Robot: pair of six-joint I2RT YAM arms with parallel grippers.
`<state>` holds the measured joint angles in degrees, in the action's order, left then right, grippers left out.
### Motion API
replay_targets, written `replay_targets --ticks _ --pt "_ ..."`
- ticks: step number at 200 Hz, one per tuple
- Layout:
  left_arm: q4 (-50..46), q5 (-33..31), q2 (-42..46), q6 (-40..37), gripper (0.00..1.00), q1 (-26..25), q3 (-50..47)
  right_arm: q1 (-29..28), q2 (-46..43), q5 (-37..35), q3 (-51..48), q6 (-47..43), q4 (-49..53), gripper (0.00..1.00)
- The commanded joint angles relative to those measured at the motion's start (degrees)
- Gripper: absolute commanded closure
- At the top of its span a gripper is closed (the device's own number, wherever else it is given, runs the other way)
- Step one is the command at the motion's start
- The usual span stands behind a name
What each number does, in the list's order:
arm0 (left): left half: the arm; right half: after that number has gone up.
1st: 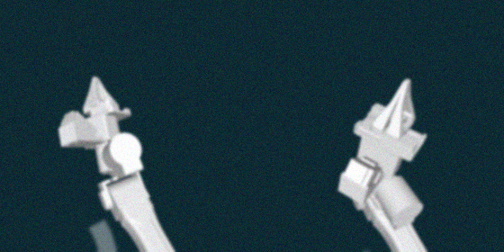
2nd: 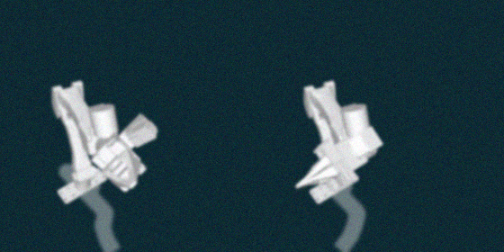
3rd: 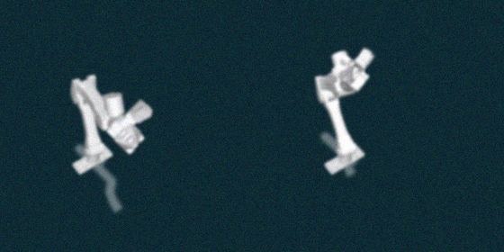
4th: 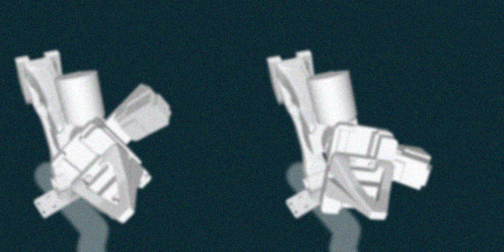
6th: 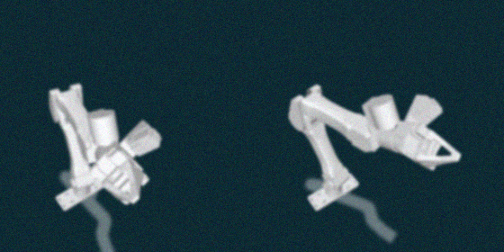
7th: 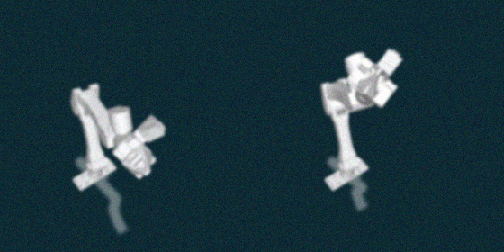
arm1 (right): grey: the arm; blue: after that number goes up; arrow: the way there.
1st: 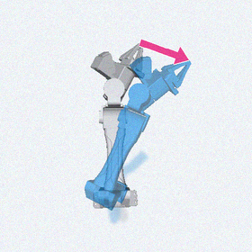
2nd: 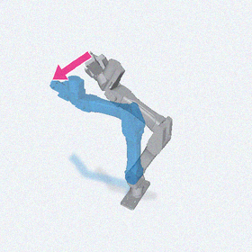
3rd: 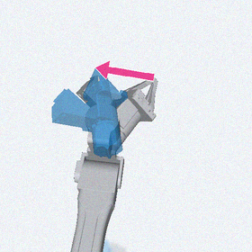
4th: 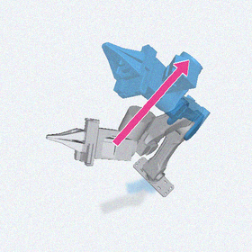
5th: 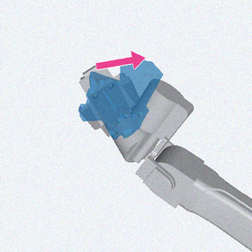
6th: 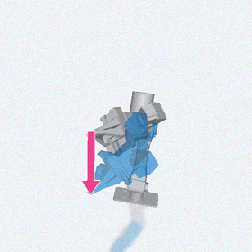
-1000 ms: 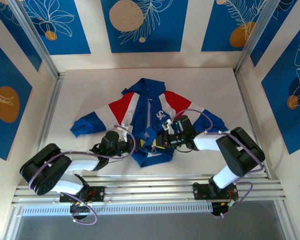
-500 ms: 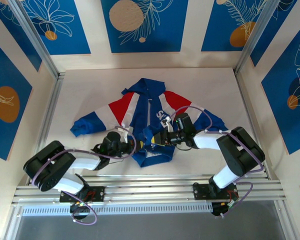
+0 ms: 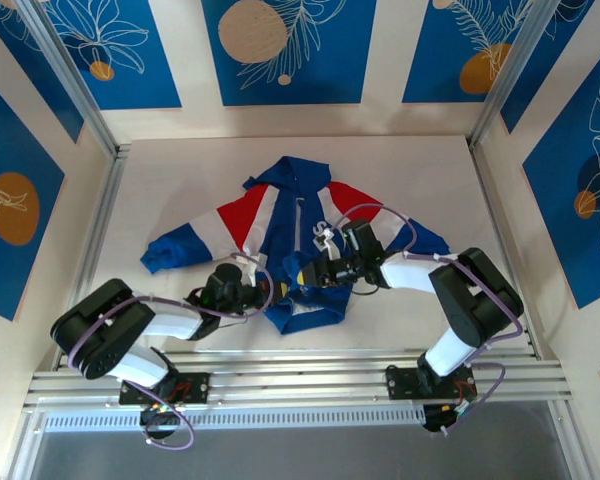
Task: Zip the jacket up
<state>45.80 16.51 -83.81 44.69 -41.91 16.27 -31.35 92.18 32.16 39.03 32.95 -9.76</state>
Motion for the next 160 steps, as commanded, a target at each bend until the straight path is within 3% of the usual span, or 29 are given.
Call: replay_targets --ticks 1,18,42,56,93,138,160 --pt "1.22 1.28 -0.52 -0.04 1.0 -0.36 0.08 -0.99 1.0 -0.84 1.98 -4.12 5.01 0.64" --pt "1.22 1.42 -0.65 -0.04 1.0 -0.36 0.08 -1.58 1.16 -1.61 2.67 -5.19 6.54 0.66" --pt "1.22 1.57 -0.65 -0.13 1.0 -0.36 0.08 -1.95 0.71 -2.85 3.17 -5.87 8.46 0.91" --pt "1.09 1.76 -0.26 -0.36 1.0 -0.36 0.13 -2.04 0.0 -3.71 2.95 -5.97 8.96 1.0" --pt "-2.45 1.51 5.84 -1.32 1.0 -0.1 0.24 -1.28 -4.97 -1.83 1.29 -4.2 6.73 1.0" --pt "-19.54 -1.85 23.72 -6.81 1.0 0.36 4.07 0.6 -13.83 1.58 -0.06 1.46 0.84 1.0" --pt "-23.16 -3.06 30.63 -8.91 1.0 0.34 5.9 1.86 -16.37 4.45 -0.71 6.25 -5.29 1.0"
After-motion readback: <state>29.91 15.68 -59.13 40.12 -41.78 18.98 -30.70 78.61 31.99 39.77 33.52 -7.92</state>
